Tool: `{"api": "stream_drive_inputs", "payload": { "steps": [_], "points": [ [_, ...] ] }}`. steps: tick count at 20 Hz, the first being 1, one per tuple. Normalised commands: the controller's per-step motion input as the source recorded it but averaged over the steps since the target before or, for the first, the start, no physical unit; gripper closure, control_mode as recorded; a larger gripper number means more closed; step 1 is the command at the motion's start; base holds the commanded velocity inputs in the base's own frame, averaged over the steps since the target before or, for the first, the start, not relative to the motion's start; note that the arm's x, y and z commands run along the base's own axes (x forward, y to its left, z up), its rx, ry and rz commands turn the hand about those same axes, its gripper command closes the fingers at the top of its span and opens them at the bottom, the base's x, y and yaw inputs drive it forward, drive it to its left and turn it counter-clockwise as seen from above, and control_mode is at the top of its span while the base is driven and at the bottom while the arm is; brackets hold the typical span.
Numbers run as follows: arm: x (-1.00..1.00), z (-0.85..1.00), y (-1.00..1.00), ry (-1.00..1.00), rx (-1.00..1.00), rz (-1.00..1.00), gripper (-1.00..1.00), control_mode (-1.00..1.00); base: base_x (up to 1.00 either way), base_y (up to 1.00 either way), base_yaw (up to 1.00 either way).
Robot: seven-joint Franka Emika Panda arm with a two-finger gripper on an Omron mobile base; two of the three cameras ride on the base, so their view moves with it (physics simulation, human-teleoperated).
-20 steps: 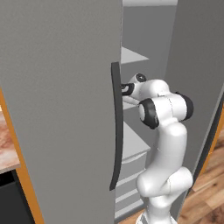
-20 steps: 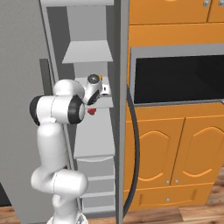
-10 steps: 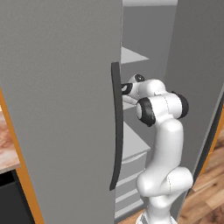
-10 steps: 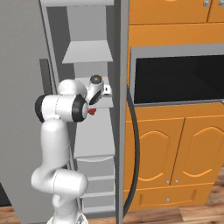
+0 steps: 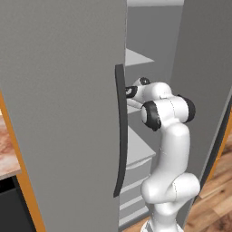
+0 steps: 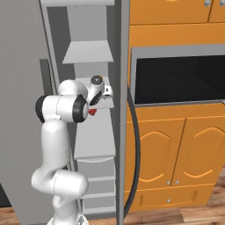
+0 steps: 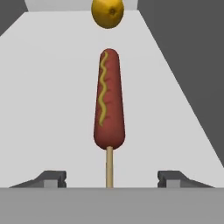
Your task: Store the hot dog in the freezer for long-term storage. Close the freezer door after placing the cooked food.
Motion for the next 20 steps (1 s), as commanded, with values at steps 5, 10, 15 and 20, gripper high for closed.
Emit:
{"api": "stream_drive_inputs", "payload": {
  "steps": [5,10,15,20],
  "points": [
    [-0.10,0.00,0.00,0.00,0.00,0.00,-1.00,-1.00,0.00,0.00,0.00],
    [-0.34,0.06,0.00,0.00,0.00,-0.04,-1.00,-1.00,0.00,0.00,0.00],
    [-0.63,0.24,0.00,-0.04,-0.01,-0.06,-1.00,-1.00,0.00,0.00,0.00],
    [-0.89,0.45,0.00,-0.06,-0.02,-0.04,-1.00,-1.00,0.00,0.00,0.00]
  ]
}}
